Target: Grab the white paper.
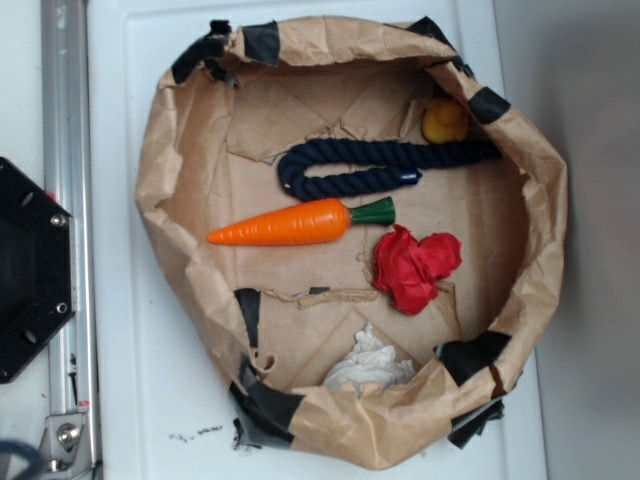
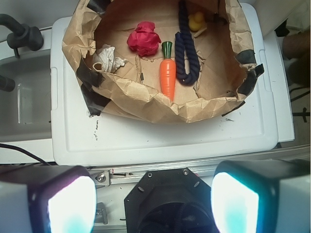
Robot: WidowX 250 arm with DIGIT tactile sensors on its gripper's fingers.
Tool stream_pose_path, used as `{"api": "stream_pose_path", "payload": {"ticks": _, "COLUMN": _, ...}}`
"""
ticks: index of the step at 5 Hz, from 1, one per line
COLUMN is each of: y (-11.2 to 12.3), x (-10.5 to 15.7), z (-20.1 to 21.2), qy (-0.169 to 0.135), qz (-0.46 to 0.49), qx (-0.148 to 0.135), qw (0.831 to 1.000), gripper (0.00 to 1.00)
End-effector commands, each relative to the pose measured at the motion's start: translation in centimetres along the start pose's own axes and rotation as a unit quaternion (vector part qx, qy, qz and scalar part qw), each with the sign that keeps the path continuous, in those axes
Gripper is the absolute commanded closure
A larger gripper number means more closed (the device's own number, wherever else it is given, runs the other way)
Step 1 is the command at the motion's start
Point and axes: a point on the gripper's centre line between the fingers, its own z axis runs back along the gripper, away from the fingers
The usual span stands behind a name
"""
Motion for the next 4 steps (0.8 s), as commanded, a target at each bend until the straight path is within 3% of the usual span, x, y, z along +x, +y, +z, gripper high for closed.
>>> {"api": "stream_pose_path", "payload": {"ticks": 1, "y": 0.0, "x": 0.0, "z": 0.0, "qy": 0.0, "qz": 0.0, "qx": 0.0, "qw": 1.0, "gripper": 0.0}}
{"api": "stream_pose_path", "payload": {"ticks": 2, "y": 1.1, "x": 3.7, "z": -4.2, "qy": -0.007, "qz": 0.051, "qx": 0.019, "qw": 0.999, "gripper": 0.0}}
{"api": "stream_pose_path", "payload": {"ticks": 3, "y": 1.2, "x": 6.5, "z": -5.9, "qy": 0.016, "qz": 0.114, "qx": -0.019, "qw": 0.993, "gripper": 0.0}}
{"api": "stream_pose_path", "payload": {"ticks": 4, "y": 1.3, "x": 9.3, "z": -7.1, "qy": 0.043, "qz": 0.205, "qx": -0.068, "qw": 0.975, "gripper": 0.0}}
